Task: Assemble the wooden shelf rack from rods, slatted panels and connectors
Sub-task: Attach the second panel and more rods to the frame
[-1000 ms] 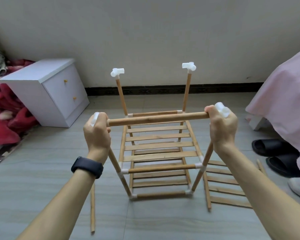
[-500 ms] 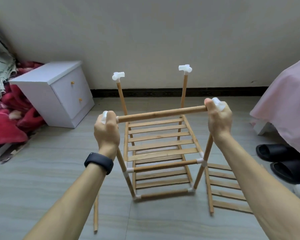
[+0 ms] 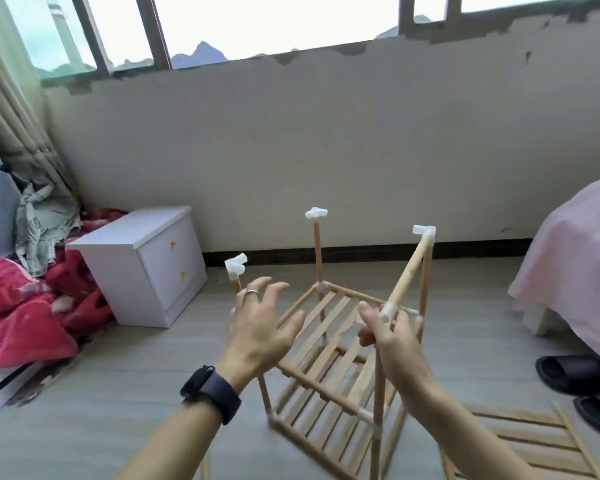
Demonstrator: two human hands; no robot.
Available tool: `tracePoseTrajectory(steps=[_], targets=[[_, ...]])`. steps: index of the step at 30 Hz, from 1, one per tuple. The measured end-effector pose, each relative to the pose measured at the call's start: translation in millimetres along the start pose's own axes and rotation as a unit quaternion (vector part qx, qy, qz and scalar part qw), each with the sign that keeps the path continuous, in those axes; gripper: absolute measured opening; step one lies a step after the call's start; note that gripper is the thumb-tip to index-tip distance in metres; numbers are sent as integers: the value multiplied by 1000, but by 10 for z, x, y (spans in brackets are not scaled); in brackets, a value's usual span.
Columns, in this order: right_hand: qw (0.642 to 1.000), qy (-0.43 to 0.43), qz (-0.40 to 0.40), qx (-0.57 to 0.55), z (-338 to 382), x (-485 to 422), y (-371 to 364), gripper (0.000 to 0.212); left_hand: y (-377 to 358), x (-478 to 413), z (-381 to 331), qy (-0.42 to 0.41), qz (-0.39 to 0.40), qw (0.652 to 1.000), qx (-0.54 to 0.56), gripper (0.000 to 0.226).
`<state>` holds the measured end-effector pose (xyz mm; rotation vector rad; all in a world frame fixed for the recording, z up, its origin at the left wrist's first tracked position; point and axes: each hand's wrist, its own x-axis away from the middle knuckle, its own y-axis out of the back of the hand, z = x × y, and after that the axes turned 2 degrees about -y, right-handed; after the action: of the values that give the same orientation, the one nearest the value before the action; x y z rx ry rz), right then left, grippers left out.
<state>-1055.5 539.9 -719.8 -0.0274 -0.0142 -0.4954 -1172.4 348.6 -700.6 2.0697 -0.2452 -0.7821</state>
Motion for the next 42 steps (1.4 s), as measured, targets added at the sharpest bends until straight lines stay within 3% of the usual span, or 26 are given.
tracePoseTrajectory(steps=[3, 7, 10, 13, 17, 22, 25, 27, 30, 34, 36, 38, 40, 42], targets=[[996, 63, -63, 8, -151, 112, 110, 61, 230, -176, 272, 81, -75, 993, -40, 62], [988, 80, -126, -33, -204, 100, 455, 46, 321, -234, 519, 173, -43, 983, 55, 65], [988, 81, -123, -42, -187, 1, 718, 34, 204, -100, 509, 147, 18, 972, 181, 50], [990, 74, -114, -35, -172, -192, 898, 29, 134, 26, 422, 133, -8, 954, 268, 45], [985, 92, -148, 4, -139, -449, 960, 25, 58, 238, 375, 107, -34, 947, 301, 39], [960, 66, -268, 53, -68, -818, 899, 59, -96, 488, 31, 62, 17, 951, 304, 37], [955, -39, -274, 105, 64, -1093, 914, 78, -167, 498, -328, 28, 93, 959, 266, 41], [946, -128, -263, 142, 102, -1114, 869, 89, -197, 464, -521, -14, 151, 971, 182, 60], [981, -80, -165, 63, -5, -698, 660, 87, -205, 355, -679, -97, 185, 973, 96, 73], [997, -33, 17, -61, -256, 76, 395, 94, -91, 98, -532, -167, 56, 984, -37, 61], [998, 16, 1, -58, -332, 229, 307, 92, 5, -37, -310, -117, -51, 988, -82, 57], [995, 46, -63, -55, -357, 252, 266, 75, 106, -154, -60, -9, -118, 988, -96, 60], [990, 56, -106, -68, -350, 189, 309, 67, 176, -216, 149, 102, -124, 985, -60, 67], [984, 68, -138, -92, -303, 82, 422, 59, 184, -223, 318, 196, -102, 973, 63, 67]])
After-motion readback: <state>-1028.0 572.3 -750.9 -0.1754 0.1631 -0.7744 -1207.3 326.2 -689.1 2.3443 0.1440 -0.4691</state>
